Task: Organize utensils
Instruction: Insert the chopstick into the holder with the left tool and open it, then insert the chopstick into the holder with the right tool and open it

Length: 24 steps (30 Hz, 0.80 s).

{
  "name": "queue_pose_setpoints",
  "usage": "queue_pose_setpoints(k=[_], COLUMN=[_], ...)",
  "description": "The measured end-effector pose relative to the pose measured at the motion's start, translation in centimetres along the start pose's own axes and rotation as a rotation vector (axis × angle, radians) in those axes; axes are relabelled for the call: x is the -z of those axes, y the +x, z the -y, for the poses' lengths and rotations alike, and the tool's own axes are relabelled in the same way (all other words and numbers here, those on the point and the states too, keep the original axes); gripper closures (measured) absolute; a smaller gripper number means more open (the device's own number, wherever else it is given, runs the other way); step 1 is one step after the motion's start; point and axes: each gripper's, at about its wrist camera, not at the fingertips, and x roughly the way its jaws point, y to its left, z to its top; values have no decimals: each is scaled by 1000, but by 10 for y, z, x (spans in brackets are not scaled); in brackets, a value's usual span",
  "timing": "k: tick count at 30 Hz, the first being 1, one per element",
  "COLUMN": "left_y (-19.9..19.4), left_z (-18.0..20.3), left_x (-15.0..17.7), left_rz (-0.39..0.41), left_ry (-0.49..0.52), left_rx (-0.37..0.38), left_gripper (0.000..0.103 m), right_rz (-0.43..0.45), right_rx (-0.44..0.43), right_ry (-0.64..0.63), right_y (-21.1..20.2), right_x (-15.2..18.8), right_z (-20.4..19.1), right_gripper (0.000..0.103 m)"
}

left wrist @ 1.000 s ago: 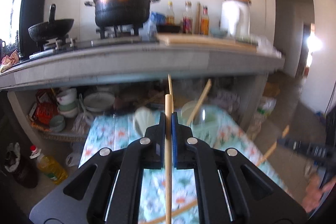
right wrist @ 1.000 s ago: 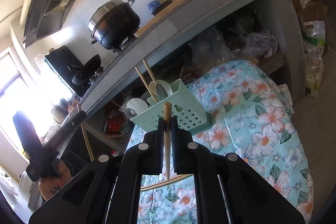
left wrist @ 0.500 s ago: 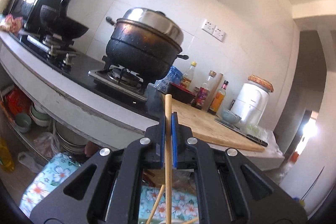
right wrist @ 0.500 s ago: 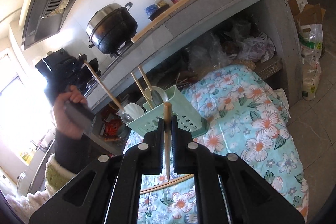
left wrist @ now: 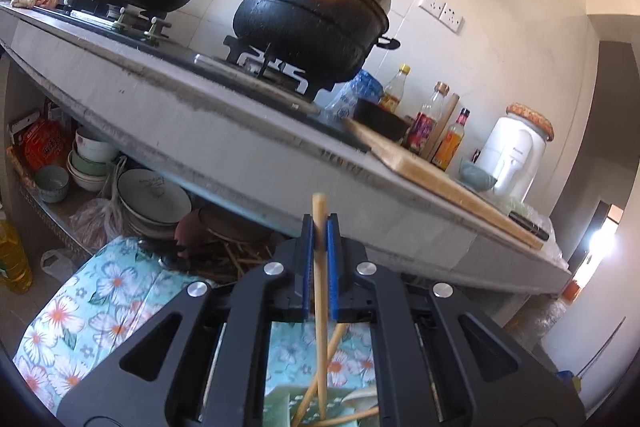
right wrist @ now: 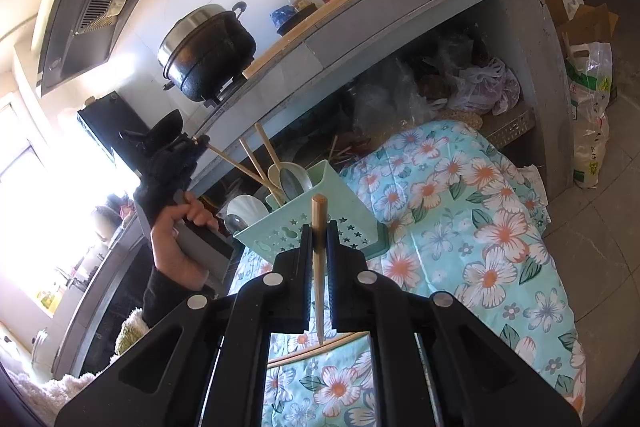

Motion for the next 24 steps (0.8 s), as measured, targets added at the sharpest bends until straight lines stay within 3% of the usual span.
queue_pose_setpoints(k=[3, 10, 14, 19, 24], left_y=[-12, -65, -99, -137, -153], left_z=[-3, -4, -1, 1, -7], left_x=[8, 24, 33, 50, 66], left_rz=[-23, -73, -116, -188, -260], left_ry=[12, 95, 172, 282, 293], left_rx=[4, 11, -11, -84, -157], left_gripper=[94, 55, 41, 31, 27], right_rz=[11, 34, 64, 130, 192], right_rx=[-1, -6, -22, -56, -89], right_ry=[-6, -49, -107, -212, -328], right_y=[-5, -16, -19, -18, -3], right_x=[0, -1, -14, -42, -74], right_z=[-3, -18, -36, -70, -112], right_gripper=[96, 96, 96, 96, 96])
